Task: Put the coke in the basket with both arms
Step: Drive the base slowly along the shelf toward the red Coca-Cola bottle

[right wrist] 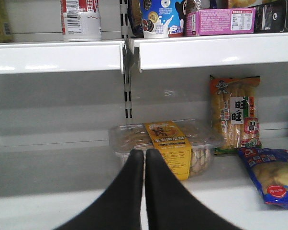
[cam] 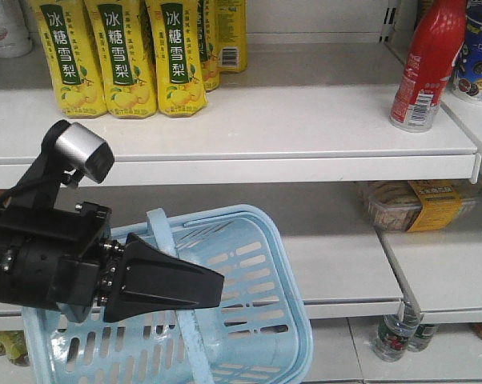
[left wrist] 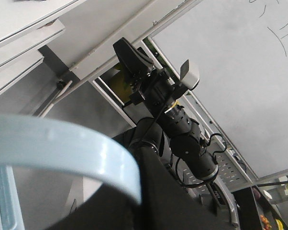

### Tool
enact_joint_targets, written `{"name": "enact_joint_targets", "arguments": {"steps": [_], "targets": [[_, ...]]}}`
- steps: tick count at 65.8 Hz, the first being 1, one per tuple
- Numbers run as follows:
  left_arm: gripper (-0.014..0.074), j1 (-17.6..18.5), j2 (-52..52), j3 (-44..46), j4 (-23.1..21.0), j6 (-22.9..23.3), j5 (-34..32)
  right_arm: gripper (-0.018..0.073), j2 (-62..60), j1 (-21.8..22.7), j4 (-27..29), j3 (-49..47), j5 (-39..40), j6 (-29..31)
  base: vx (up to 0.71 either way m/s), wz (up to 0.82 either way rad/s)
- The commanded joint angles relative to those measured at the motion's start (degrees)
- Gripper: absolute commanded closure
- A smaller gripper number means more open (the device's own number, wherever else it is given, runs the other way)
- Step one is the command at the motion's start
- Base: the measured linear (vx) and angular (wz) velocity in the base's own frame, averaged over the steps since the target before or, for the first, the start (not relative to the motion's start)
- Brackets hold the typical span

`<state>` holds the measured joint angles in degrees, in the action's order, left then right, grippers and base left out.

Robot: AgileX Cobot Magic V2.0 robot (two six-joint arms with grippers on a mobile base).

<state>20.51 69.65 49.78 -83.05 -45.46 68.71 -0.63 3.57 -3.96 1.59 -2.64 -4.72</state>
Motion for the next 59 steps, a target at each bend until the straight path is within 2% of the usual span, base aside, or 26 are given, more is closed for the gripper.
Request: {"name": "enact_joint_targets", "arguments": {"steps": [1,59], "targets": [[0.0603,0.23,-1.5,1.41,-5.2,-0.56,2.5,0.0561,-0.73,0.32,-0.55,0.45,4.2,0.42,0.02,0.01],[0.0603,0.23,-1.5,1.41,-5.2,-0.56,2.5,0.0561,-0.73,0.32,-0.55,0.45,4.2,0.42,0.02,0.02]]}}
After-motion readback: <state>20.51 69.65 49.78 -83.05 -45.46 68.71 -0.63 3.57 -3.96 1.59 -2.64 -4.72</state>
